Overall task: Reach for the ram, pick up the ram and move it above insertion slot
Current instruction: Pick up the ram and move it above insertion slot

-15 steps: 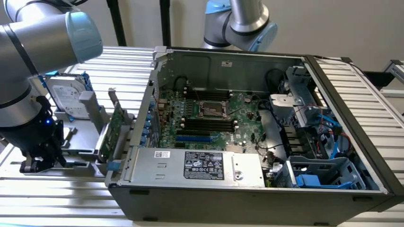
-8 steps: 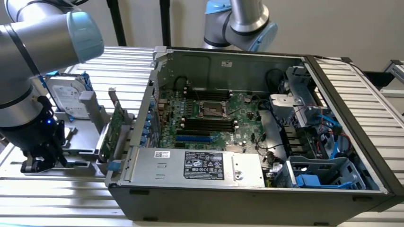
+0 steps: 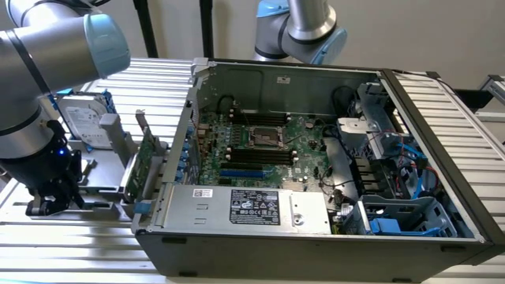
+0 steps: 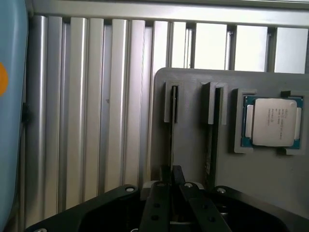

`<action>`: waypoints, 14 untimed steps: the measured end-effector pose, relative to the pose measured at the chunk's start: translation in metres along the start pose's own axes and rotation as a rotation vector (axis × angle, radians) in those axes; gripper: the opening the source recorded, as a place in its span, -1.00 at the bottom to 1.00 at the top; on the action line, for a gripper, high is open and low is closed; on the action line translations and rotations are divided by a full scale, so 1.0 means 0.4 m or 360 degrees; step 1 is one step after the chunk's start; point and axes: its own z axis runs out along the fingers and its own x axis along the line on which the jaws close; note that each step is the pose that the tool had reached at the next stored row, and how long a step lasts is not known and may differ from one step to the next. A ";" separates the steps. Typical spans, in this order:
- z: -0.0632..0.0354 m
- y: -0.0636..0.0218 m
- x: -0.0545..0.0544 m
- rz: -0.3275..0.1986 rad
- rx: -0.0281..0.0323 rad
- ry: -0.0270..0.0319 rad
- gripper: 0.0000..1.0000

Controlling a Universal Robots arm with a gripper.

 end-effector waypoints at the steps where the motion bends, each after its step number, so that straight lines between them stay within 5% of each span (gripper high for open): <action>1: -0.001 0.000 0.000 0.0000 -0.00001 0.00001 -0.73; 14: -0.035 -0.002 0.000 0.0000 -0.00001 0.00000 -0.73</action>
